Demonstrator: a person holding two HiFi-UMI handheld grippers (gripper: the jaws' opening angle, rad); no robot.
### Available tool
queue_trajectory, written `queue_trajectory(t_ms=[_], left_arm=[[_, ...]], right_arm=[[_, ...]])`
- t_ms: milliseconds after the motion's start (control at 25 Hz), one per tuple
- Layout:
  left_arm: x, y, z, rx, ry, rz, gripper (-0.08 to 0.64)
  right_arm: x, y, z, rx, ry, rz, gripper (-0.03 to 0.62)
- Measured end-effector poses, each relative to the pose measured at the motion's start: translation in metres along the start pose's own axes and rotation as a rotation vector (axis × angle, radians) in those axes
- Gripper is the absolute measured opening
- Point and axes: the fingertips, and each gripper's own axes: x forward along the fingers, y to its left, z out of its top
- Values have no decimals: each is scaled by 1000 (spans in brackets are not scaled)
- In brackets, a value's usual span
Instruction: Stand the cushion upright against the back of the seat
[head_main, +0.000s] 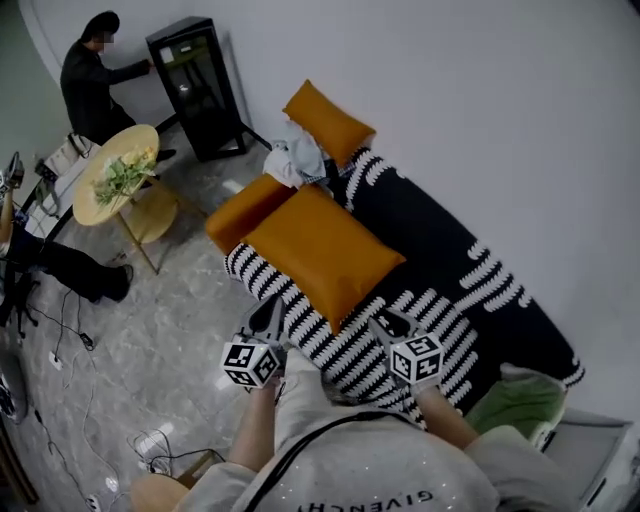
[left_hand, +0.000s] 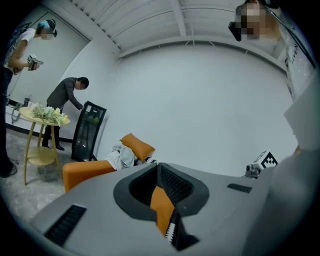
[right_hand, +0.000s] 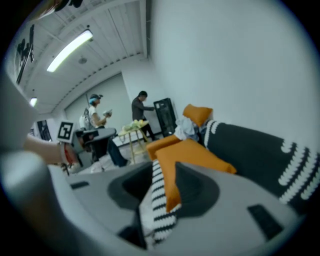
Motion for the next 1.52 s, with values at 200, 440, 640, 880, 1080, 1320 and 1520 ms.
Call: queue_trajectory(t_ms=[200, 440, 640, 880, 1080, 1320, 1520], left_arm=[[44, 15, -10, -15, 71, -44, 26], [87, 43, -27, 23, 129, -87, 27], [99, 68, -88, 0, 194, -84, 27], [106, 84, -159, -47, 238, -74, 28], [104, 72, -185, -66, 257, -85, 27], [108, 59, -178, -56, 253, -109, 28], [118, 48, -170, -39, 244, -122, 28]], right_arm=[[11, -26, -42, 71, 124, -85, 182], [84, -19, -130, 172, 283, -110, 245], [141, -15, -191, 217, 341, -114, 263], [199, -32, -236, 271, 376, -140, 282], [209, -33, -232, 218, 367, -95, 174], [175, -49, -200, 171, 265, -127, 44], [135, -66, -200, 148, 271, -126, 43]])
